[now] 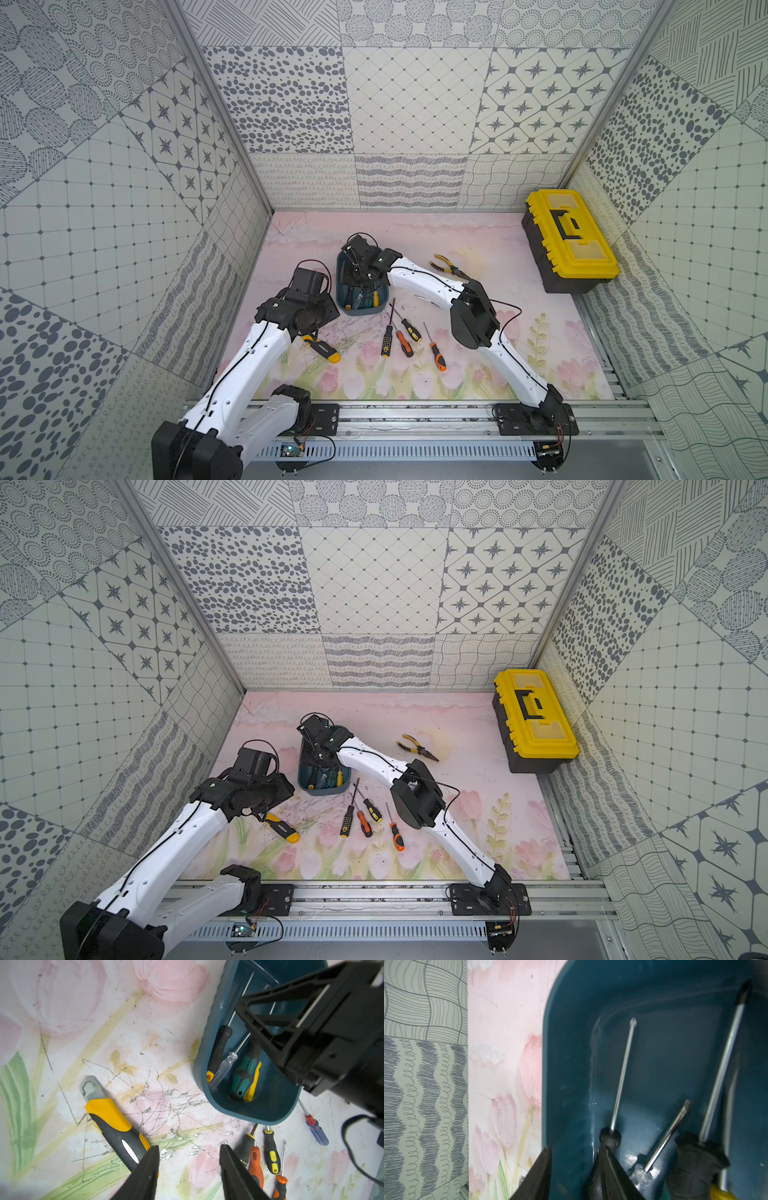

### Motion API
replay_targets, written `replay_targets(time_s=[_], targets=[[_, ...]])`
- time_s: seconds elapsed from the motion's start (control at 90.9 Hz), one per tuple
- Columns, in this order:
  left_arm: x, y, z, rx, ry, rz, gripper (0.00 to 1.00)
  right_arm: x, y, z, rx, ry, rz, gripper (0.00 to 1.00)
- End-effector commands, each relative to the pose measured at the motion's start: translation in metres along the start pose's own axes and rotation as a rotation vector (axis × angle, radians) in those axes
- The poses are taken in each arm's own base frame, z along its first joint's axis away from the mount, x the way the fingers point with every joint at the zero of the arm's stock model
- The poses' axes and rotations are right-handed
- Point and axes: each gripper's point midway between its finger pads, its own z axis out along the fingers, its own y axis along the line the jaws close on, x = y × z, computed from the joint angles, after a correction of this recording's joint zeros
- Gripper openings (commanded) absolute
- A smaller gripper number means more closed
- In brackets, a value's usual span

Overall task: Put the screwdriver on the desktop into the storage box
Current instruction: Place the screwdriver in the storage box, then pick up the screwdriver from the center of the board.

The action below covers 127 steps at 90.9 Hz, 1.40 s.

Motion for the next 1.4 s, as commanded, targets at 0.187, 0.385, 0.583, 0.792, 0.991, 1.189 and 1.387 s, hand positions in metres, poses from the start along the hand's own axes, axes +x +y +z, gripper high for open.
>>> replay_targets(time_s=[0.187,0.385,0.583,0.792,0.991,1.189,1.387], targets=[[0.045,-0.046,-0.008,-0.010,0.155,0.312,0.52,-0.022,-0.005,-0.103,0.009,-0.111,-0.127,0.43],[0.102,-0.066,-0.004,-0.037,0.272,0.433,0.53,0.001,-0.096,-0.180,0.089,-0.186,0.021,0.41],[0.141,-0.085,0.017,-0.046,0.413,0.484,0.60,0.029,-0.190,-0.237,0.177,-0.241,0.144,0.40],[0.152,-0.095,0.045,-0.134,0.479,0.568,0.69,0.040,-0.227,-0.260,0.200,-0.256,0.172,0.40],[0.160,-0.088,0.073,-0.243,0.530,0.619,0.66,0.048,-0.238,-0.260,0.202,-0.240,0.189,0.40],[0.166,-0.085,0.091,-0.296,0.559,0.639,0.56,0.048,-0.244,-0.259,0.199,-0.226,0.189,0.39],[0.162,-0.082,0.102,-0.334,0.537,0.649,0.41,0.042,-0.249,-0.259,0.186,-0.219,0.187,0.39]])
